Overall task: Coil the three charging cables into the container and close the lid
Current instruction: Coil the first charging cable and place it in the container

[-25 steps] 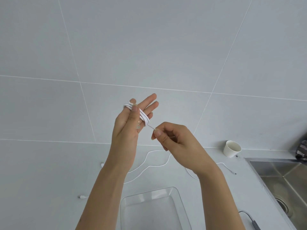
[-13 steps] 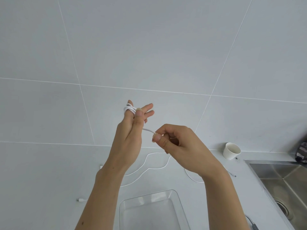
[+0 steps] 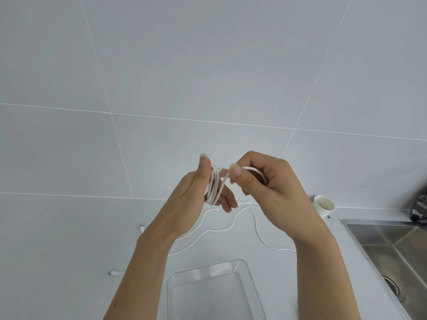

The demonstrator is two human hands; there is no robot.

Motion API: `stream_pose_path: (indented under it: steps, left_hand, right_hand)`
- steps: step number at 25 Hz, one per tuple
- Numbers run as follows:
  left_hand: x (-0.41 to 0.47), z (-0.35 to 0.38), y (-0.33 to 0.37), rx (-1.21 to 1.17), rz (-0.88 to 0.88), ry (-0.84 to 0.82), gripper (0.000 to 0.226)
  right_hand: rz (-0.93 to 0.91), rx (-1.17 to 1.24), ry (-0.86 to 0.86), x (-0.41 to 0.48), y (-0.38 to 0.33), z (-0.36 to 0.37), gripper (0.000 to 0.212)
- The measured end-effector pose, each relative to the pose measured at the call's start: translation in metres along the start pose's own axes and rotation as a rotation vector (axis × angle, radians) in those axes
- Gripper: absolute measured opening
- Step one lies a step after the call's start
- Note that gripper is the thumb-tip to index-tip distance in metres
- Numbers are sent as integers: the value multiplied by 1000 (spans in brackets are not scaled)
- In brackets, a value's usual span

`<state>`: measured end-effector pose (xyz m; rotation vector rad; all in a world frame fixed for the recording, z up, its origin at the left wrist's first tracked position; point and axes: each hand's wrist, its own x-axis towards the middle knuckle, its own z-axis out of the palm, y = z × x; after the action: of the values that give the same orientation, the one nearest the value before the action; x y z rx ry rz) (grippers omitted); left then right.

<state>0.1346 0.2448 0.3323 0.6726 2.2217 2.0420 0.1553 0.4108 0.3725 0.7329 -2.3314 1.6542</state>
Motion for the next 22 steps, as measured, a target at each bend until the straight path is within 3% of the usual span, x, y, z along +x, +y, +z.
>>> stream_pose_path:
  steps: [4,9,17,22]
  left_hand:
    - [-4,2,3,-79,-34,-163,79]
    - [-7,6,4,-204,7,-348,72]
    - [-11,9,3,-403,97,-370,43]
    - [-10,7,3,-481,69,-344,43]
  right_hand:
    - [-16,143,47,1,0,0,25]
    - [-41,100,120,0,3,-5,22]
    - [-25,295,87,0,12,1,23]
    - [35,292,93,0,16,9,29]
